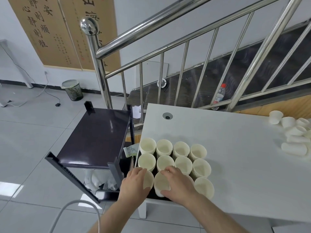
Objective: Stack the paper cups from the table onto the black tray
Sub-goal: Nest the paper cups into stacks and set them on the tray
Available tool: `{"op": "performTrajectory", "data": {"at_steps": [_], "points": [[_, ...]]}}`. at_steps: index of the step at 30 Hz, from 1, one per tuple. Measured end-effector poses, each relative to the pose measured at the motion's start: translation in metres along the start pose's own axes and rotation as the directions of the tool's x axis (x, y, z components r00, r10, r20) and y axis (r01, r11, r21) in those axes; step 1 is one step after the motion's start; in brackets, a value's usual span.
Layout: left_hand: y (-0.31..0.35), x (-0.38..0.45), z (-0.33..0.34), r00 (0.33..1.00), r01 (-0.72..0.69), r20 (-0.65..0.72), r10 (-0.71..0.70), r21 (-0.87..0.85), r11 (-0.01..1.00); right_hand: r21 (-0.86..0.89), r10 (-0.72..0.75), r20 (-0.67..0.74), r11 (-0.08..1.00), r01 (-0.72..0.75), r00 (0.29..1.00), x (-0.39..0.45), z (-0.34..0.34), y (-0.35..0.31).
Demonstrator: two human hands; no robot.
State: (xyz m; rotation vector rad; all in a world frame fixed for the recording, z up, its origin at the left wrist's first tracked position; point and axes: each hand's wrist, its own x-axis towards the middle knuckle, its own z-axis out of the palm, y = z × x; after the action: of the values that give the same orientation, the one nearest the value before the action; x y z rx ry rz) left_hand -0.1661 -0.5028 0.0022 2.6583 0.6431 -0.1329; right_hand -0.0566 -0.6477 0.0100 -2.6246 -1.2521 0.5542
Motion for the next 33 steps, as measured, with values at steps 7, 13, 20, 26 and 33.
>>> {"op": "performTrajectory", "data": {"at_steps": [7, 13, 20, 26, 33], "points": [[0.002, 0.002, 0.000, 1.000, 0.004, -0.001, -0.004, 0.019, 1.000, 0.021, 0.000, -0.012, 1.000, 0.001, 1.000, 0.002, 0.003, 0.003], [0.026, 0.004, -0.004, 0.999, -0.012, -0.036, 0.012, 0.006, 1.000, 0.046, 0.004, -0.060, 0.999, -0.001, 0.998, -0.007, -0.006, 0.017], [0.098, 0.008, -0.002, 0.993, -0.087, -0.078, 0.088, 0.021, 0.996, 0.059, 0.054, -0.125, 0.997, -0.047, 0.991, -0.049, -0.036, 0.076], [0.174, 0.005, 0.023, 0.985, -0.157, -0.064, 0.158, 0.019, 0.987, 0.043, 0.097, -0.147, 0.995, -0.092, 0.984, -0.098, -0.057, 0.142], [0.294, -0.002, 0.071, 0.955, -0.295, -0.011, 0.295, 0.010, 0.956, 0.095, 0.200, -0.203, 0.978, -0.184, 0.959, -0.184, -0.067, 0.244]]}}
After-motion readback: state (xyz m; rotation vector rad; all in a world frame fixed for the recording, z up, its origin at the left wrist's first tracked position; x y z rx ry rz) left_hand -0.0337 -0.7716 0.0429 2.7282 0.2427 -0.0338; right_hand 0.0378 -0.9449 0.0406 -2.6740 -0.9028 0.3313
